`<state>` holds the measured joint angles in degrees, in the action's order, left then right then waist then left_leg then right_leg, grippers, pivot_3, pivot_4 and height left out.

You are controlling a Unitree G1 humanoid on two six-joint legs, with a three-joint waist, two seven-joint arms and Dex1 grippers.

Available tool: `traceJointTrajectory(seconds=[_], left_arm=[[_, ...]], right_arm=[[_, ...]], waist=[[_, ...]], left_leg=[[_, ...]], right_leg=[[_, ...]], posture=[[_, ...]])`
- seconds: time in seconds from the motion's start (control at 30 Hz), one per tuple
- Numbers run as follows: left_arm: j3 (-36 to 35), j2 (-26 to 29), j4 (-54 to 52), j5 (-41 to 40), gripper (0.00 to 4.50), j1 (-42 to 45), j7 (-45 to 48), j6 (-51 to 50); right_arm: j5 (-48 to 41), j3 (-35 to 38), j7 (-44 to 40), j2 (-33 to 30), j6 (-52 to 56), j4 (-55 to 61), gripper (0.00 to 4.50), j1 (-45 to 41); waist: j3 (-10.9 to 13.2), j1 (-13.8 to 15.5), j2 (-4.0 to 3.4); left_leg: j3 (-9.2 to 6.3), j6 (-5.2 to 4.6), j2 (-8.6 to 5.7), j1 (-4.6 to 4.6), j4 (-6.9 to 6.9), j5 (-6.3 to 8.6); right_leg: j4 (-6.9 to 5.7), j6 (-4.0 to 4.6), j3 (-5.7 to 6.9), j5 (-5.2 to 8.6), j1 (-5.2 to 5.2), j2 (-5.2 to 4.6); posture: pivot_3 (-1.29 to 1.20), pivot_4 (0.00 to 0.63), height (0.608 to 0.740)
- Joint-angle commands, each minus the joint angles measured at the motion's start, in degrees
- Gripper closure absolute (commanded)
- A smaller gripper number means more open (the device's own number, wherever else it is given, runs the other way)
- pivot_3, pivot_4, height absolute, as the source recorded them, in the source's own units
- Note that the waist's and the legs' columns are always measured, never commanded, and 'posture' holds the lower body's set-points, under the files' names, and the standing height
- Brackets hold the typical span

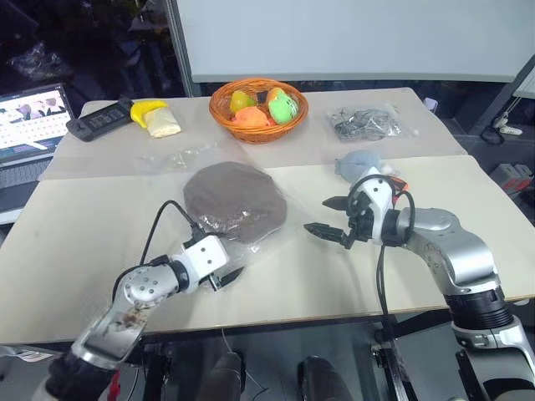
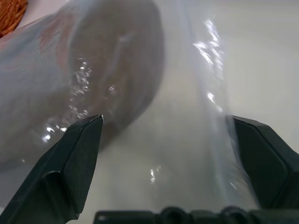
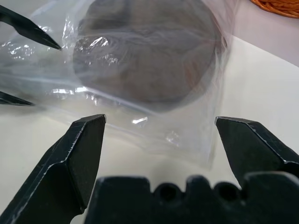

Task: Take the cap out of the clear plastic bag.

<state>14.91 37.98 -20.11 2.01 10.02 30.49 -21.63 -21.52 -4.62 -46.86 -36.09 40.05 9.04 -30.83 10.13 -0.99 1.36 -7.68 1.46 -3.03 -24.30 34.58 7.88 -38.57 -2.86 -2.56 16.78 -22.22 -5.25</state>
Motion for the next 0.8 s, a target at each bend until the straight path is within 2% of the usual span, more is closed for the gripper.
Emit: traceJointTrajectory(seconds=[0.03, 0.13, 0.23, 0.6, 0.8], left_arm=[[0.51, -2.46, 3.51, 3.89, 0.02, 2.59, -2.67, -0.18], [-0.25, -3.85, 4.41, 4.31, 0.02, 3.37, -2.84, -0.03], [-2.05, -5.29, 4.09, 2.89, 0.73, 4.09, -2.61, 0.14], [-4.31, -5.5, 4.72, 4.29, 4.4, 4.6, -2.26, 0.31], [-5.57, -5.13, 6.13, 5.28, 4.46, 5.51, -2.99, 0.73]], right_arm=[[-0.29, 2.25, 0.67, -0.35, -0.84, 1.88, 0.0, -0.59], [-0.34, 2.43, 0.97, -0.47, -0.81, 2.04, 0.0, -0.43], [-0.35, 2.58, 1.09, -0.56, -0.73, 2.23, 0.0, -0.2], [-0.41, 2.75, 1.4, -0.41, -0.74, 2.52, 0.0, 0.27], [-0.54, 2.76, 1.64, -0.38, -0.45, 2.73, 0.0, 0.26]], waist=[[0.0, 0.05, 0.0], [0.0, -0.02, 0.0], [0.0, -0.12, 0.0], [0.0, -0.07, 0.0], [0.0, -0.1, 0.0]], left_leg=[[0.0, 0.0, 0.0, 0.0, 0.0, 0.0], [-0.01, 0.0, -0.01, 0.01, 0.01, 0.0], [-0.01, 0.0, 0.0, 0.02, 0.01, 0.0], [-0.01, 0.0, -0.02, 0.0, 0.02, 0.0], [-0.01, 0.0, -0.01, 0.0, 0.02, 0.0]], right_leg=[[0.0, 0.0, 0.01, 0.0, 0.01, 0.0], [-0.01, -0.01, 0.0, -0.01, 0.02, -0.02], [-0.02, -0.01, 0.0, -0.01, 0.01, -0.01], [-0.02, -0.01, 0.0, -0.01, 0.01, -0.03], [-0.02, -0.01, 0.0, -0.01, 0.01, -0.02]], posture=[[0.0, 0.15, 0.74], [0.0, 0.15, 0.74], [0.0, 0.15, 0.74], [0.0, 0.15, 0.74], [0.0, 0.15, 0.74]])
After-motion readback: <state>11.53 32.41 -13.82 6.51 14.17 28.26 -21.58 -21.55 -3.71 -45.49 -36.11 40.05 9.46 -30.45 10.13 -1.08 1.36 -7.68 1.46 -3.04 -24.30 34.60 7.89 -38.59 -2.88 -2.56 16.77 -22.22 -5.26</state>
